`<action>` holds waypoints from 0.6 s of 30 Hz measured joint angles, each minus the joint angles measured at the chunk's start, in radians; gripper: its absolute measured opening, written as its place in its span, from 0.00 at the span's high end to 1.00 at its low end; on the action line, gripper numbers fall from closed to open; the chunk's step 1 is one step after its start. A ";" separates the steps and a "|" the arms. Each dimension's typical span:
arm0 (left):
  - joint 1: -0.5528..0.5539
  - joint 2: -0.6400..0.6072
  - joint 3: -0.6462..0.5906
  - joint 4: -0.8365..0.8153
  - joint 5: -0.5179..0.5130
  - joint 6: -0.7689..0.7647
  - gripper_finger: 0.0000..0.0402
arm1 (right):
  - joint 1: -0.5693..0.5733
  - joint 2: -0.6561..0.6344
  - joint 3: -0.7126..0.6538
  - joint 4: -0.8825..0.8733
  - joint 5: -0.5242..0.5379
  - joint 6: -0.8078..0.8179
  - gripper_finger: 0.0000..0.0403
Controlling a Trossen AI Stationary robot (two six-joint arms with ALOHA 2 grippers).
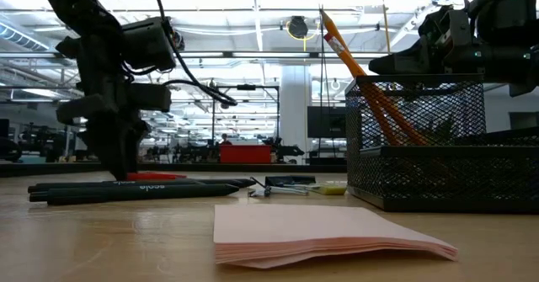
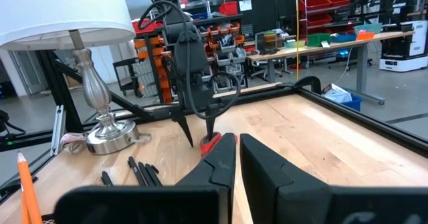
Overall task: Pick and place office supplies into organizer
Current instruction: Put the red scissors into the black desk organizer
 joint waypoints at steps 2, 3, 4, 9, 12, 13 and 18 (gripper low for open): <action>0.000 0.002 0.000 0.022 -0.002 -0.009 0.52 | 0.000 0.000 0.000 0.000 0.000 0.000 0.96; 0.000 0.003 -0.001 0.030 -0.003 -0.008 0.53 | 0.000 0.000 0.000 0.000 0.000 0.000 0.96; 0.000 0.004 -0.001 0.036 -0.004 -0.004 0.54 | 0.000 0.000 0.000 0.000 0.000 0.000 0.96; 0.000 0.005 -0.002 0.052 -0.005 -0.004 0.65 | 0.000 0.000 0.000 0.000 0.000 0.000 0.96; -0.001 0.021 -0.001 0.077 -0.006 -0.002 0.76 | 0.000 0.000 0.000 0.000 0.000 0.000 0.96; 0.000 0.026 -0.001 0.086 -0.006 -0.001 0.80 | 0.000 0.000 0.000 0.000 0.000 0.000 0.96; -0.001 0.069 -0.001 0.153 -0.024 -0.005 0.95 | 0.000 0.000 0.000 0.000 0.000 0.000 0.96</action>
